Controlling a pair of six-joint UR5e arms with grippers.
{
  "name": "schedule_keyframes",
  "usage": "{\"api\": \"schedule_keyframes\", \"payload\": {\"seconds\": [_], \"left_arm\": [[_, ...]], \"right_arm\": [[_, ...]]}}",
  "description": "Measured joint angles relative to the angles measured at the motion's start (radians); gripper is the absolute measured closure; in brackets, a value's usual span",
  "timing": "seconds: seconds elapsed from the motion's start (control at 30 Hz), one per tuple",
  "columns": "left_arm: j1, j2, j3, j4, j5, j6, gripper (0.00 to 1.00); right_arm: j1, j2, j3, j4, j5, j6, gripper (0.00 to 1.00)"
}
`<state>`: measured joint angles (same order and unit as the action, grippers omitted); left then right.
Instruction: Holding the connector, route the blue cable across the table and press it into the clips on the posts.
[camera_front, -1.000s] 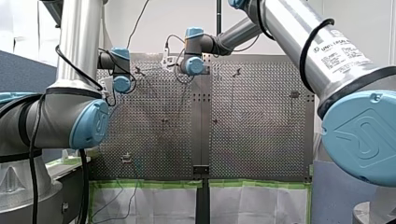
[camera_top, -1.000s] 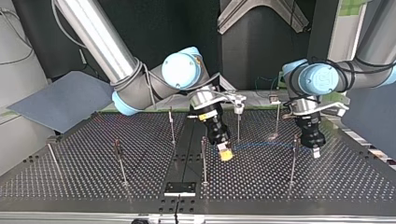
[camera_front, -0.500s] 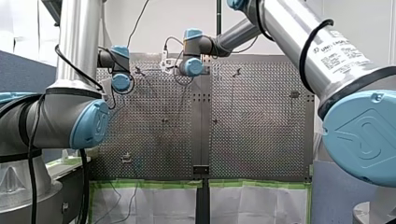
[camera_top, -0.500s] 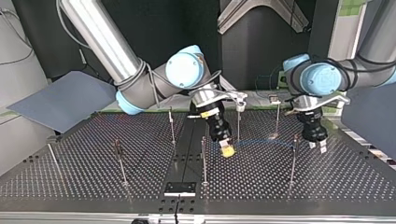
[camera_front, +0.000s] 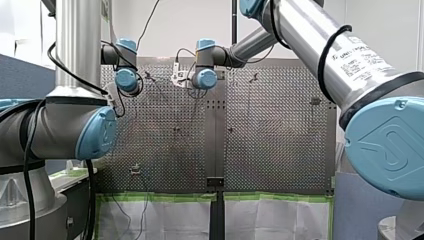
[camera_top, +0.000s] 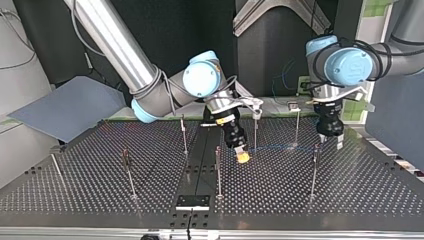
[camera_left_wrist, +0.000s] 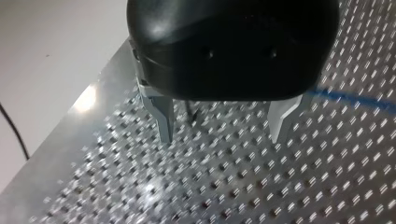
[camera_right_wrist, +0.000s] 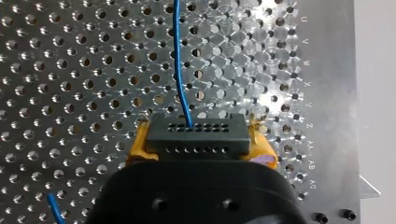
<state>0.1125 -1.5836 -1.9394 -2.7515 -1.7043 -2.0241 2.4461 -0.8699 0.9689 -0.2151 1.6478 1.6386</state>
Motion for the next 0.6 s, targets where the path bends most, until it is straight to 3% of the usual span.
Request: {"api": "schedule_keyframes", "payload": {"seconds": [0.13,0.33,0.6], "left_arm": [[-0.002,0.038,-0.027,-0.042,0.039,-0.015,0.00],[-0.003,0.098,-0.057,-0.103,0.058,-0.021,0.00],[-0.019,0.181,-0.063,-0.136,0.061,0.039,0.00]], "right_arm": [[0.001,0.005,0.000,0.000,0.000,0.001,1.00],[0.003,0.008,0.000,0.003,0.000,0.004,1.00],[0.003,0.009,0.000,0.009,0.000,0.005,1.00]]}}
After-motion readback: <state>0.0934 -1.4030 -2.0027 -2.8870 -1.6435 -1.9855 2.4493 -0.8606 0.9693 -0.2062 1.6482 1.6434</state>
